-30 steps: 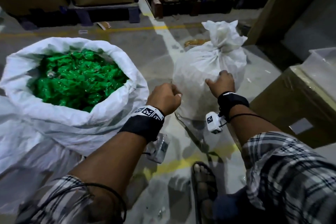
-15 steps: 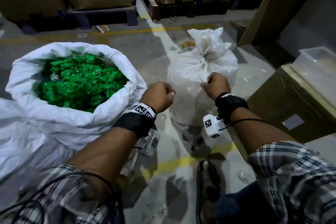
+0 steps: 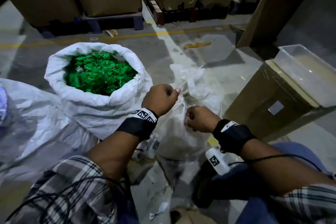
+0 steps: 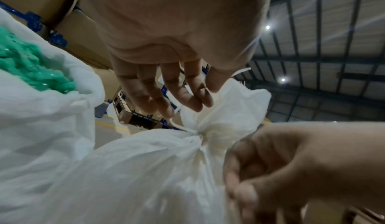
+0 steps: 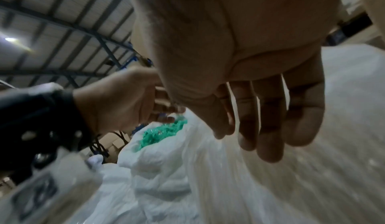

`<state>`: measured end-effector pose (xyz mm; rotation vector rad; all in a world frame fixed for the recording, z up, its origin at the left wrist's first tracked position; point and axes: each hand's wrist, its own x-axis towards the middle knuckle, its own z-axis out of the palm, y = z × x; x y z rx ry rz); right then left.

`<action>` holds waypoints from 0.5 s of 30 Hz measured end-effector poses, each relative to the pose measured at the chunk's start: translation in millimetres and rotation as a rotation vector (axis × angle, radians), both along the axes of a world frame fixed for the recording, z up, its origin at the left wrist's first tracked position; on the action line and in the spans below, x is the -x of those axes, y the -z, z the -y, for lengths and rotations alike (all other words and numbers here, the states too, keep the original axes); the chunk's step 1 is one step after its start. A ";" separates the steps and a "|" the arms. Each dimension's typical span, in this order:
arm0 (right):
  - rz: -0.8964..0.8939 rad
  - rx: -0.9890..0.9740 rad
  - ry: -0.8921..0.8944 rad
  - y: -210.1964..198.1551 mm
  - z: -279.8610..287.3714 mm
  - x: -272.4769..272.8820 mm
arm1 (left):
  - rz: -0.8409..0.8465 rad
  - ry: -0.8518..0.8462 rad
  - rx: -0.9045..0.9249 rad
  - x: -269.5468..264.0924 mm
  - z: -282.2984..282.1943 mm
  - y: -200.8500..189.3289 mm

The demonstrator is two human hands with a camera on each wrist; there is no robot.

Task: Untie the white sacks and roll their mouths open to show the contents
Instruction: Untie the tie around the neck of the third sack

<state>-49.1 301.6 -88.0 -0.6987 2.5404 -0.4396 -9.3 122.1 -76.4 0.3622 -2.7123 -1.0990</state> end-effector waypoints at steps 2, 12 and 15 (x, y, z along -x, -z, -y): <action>-0.064 0.045 0.090 -11.0 -13.9 2.0 | 0.003 0.009 0.023 -10.2 5.2 9.4; -0.341 0.448 0.364 -25.9 -8.7 49.0 | -0.085 0.029 -0.433 28.4 29.0 13.1; -0.368 0.467 0.312 -26.2 0.9 61.4 | -0.007 0.126 -0.107 37.7 24.4 24.4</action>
